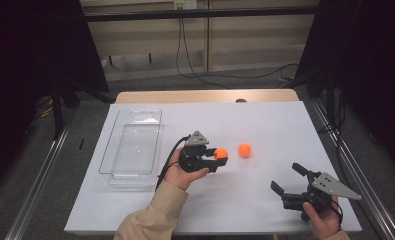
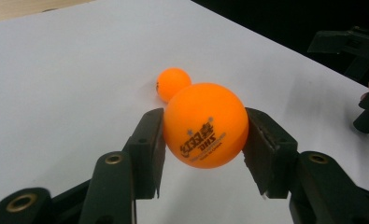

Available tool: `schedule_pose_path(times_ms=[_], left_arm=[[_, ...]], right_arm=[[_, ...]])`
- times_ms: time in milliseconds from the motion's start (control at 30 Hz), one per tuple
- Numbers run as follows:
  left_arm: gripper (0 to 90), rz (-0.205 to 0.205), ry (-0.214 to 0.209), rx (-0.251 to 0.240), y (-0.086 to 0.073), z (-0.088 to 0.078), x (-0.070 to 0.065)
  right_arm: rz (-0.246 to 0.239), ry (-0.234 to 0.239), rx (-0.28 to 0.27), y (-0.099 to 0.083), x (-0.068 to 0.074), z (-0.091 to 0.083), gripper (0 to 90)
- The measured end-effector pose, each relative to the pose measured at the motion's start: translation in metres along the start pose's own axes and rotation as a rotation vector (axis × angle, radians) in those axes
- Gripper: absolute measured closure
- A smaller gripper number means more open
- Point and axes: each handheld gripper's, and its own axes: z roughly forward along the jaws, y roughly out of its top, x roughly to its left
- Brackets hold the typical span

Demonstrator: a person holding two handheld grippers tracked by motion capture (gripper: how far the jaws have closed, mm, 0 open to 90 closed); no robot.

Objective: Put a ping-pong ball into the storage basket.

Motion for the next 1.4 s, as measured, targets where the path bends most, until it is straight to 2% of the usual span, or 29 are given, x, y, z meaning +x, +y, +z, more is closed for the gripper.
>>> schedule_pose_path(times_ms=[700,1000,1400], left_arm=[[50.7,-0.029,0.026,-0.031,0.004,-0.014,0.009],[50.7,-0.024,0.032,-0.025,0.004,-0.016,0.011],[50.7,-0.041,0.035,-0.031,0.004,-0.019,0.015]], right_arm=[[-0.004,0.005,0.004,0.0,0.001,0.001,0.9],[-0.011,0.008,0.006,0.0,0.001,0.001,0.9],[-0.014,0.01,0.007,0.0,0.001,0.002,0.9]])
